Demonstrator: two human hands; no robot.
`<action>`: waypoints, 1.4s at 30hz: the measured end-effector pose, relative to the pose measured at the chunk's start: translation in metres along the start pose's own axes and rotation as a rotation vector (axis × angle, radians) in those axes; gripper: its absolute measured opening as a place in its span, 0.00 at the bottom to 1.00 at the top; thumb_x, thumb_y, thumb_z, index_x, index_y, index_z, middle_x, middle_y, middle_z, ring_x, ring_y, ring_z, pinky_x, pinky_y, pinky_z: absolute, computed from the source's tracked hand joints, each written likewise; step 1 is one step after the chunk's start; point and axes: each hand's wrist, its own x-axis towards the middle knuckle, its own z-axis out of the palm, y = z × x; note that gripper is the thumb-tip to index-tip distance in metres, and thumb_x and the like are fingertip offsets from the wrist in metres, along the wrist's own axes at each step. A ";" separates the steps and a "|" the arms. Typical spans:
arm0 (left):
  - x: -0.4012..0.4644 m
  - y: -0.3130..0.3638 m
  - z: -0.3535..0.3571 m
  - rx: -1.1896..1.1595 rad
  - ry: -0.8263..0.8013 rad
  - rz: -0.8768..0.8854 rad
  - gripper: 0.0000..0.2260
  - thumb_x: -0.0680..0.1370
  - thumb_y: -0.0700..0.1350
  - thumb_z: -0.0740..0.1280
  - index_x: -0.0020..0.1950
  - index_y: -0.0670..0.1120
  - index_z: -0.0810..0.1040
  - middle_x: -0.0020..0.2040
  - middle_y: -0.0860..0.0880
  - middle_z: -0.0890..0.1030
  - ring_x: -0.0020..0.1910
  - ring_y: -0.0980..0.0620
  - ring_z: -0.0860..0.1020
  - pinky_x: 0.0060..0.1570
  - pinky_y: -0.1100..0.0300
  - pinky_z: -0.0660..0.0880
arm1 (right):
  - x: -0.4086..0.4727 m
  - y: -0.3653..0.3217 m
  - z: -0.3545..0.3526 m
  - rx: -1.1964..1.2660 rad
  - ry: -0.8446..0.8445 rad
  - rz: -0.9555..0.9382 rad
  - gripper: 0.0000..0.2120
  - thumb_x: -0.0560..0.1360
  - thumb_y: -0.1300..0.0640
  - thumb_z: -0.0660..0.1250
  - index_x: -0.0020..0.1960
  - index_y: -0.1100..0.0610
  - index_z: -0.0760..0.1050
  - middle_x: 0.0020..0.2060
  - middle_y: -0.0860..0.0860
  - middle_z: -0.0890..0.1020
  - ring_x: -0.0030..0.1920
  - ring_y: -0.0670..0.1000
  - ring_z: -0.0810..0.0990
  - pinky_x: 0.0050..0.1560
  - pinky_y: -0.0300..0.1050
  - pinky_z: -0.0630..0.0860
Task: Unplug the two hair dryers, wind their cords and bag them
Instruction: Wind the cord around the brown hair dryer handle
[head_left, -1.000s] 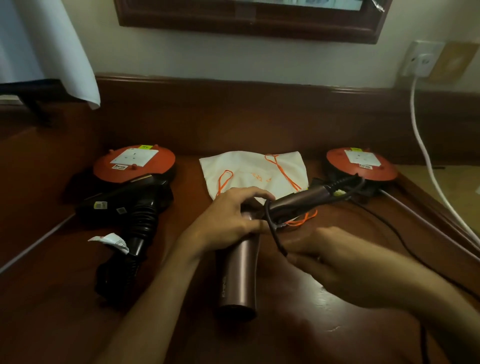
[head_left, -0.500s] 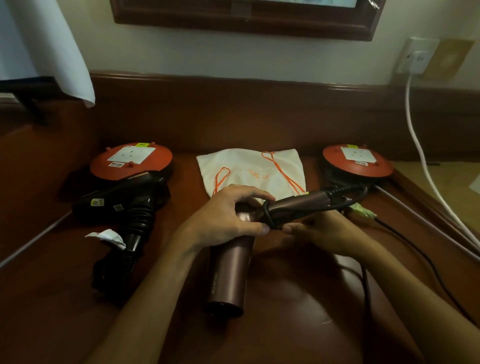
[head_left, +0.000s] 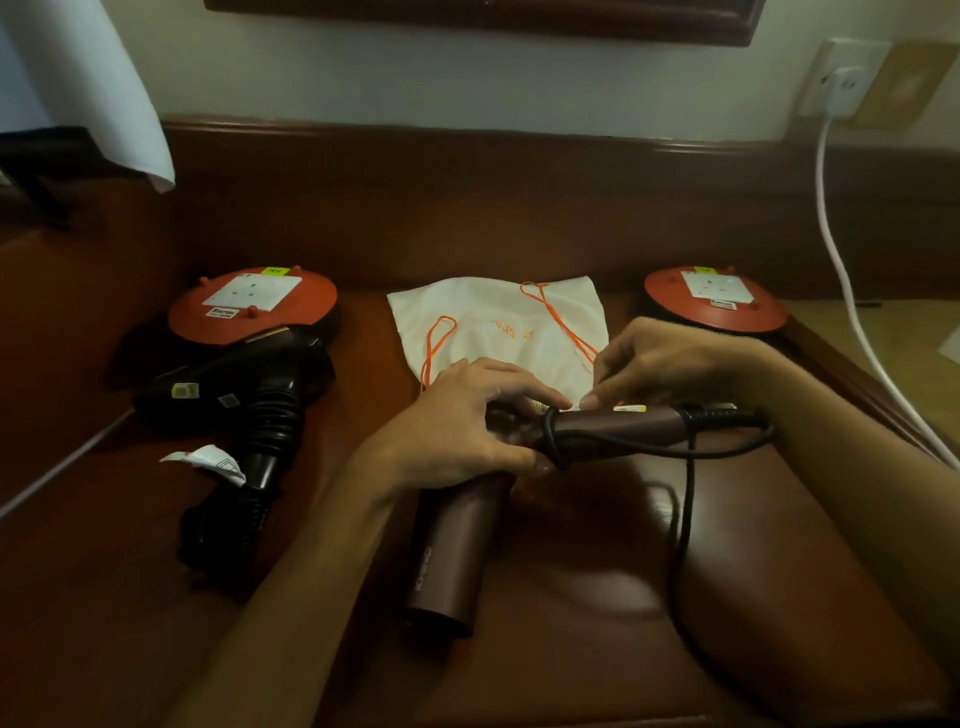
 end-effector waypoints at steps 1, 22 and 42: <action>0.001 -0.001 0.001 0.018 -0.007 -0.011 0.24 0.71 0.47 0.80 0.66 0.56 0.81 0.56 0.67 0.76 0.60 0.65 0.76 0.65 0.67 0.69 | 0.000 -0.004 -0.002 0.009 -0.022 0.013 0.15 0.71 0.51 0.76 0.44 0.64 0.83 0.35 0.58 0.77 0.34 0.55 0.72 0.34 0.42 0.69; 0.013 0.023 0.007 0.278 -0.093 -0.106 0.20 0.76 0.53 0.76 0.66 0.57 0.79 0.51 0.55 0.74 0.57 0.53 0.66 0.63 0.44 0.67 | -0.030 -0.074 0.018 -0.639 0.083 -0.147 0.10 0.79 0.55 0.67 0.44 0.57 0.85 0.38 0.55 0.85 0.37 0.55 0.81 0.42 0.53 0.78; 0.007 0.009 0.001 0.095 -0.038 -0.094 0.28 0.73 0.52 0.78 0.72 0.54 0.76 0.58 0.51 0.83 0.57 0.51 0.79 0.61 0.52 0.75 | -0.113 -0.090 0.009 -0.682 0.073 -0.138 0.10 0.81 0.48 0.63 0.56 0.45 0.81 0.45 0.47 0.85 0.45 0.47 0.83 0.51 0.52 0.81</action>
